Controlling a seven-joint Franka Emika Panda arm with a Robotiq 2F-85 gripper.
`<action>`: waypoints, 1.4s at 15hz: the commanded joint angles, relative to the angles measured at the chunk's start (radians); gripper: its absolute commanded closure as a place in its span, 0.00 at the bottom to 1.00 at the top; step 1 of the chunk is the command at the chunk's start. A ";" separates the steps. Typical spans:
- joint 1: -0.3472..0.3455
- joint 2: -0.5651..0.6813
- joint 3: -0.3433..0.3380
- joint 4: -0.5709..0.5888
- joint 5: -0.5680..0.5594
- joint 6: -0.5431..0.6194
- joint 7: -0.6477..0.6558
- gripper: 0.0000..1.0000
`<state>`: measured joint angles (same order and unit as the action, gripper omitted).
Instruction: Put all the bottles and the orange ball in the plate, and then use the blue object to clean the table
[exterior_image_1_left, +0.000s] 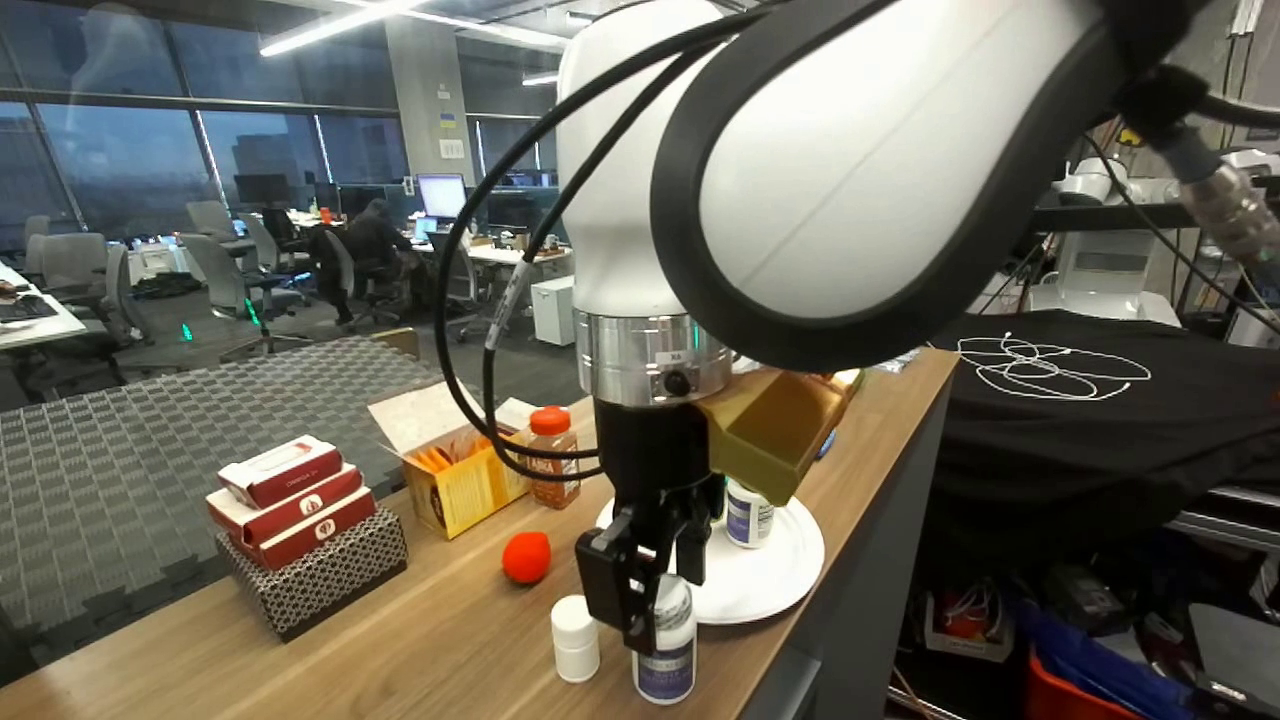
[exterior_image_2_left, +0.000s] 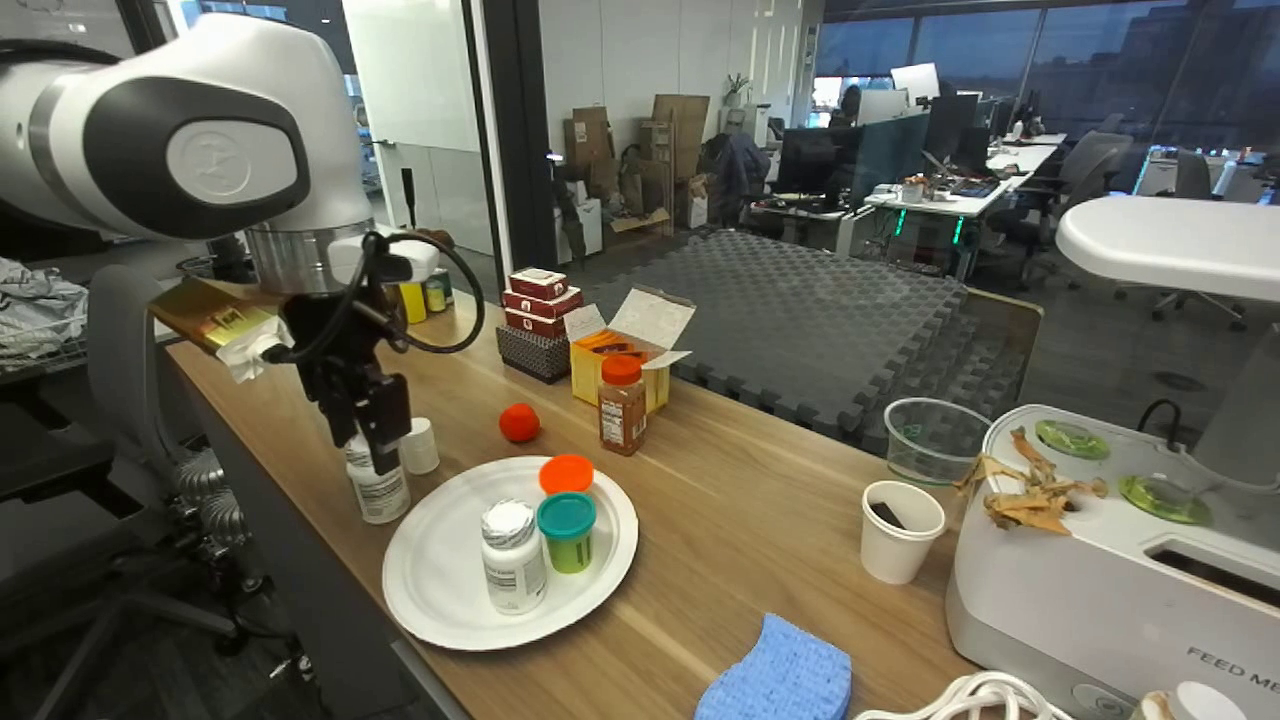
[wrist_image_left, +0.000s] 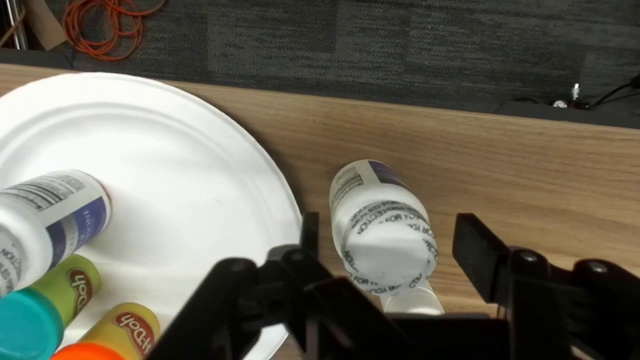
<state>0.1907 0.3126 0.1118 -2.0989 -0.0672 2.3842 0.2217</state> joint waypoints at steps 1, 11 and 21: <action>0.004 -0.013 -0.004 0.010 0.013 0.005 0.020 0.59; -0.020 -0.092 -0.011 -0.004 0.104 -0.033 0.046 0.81; -0.067 -0.124 -0.095 -0.004 0.003 -0.034 0.127 0.81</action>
<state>0.1303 0.1927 0.0306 -2.1043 -0.0208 2.3637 0.3038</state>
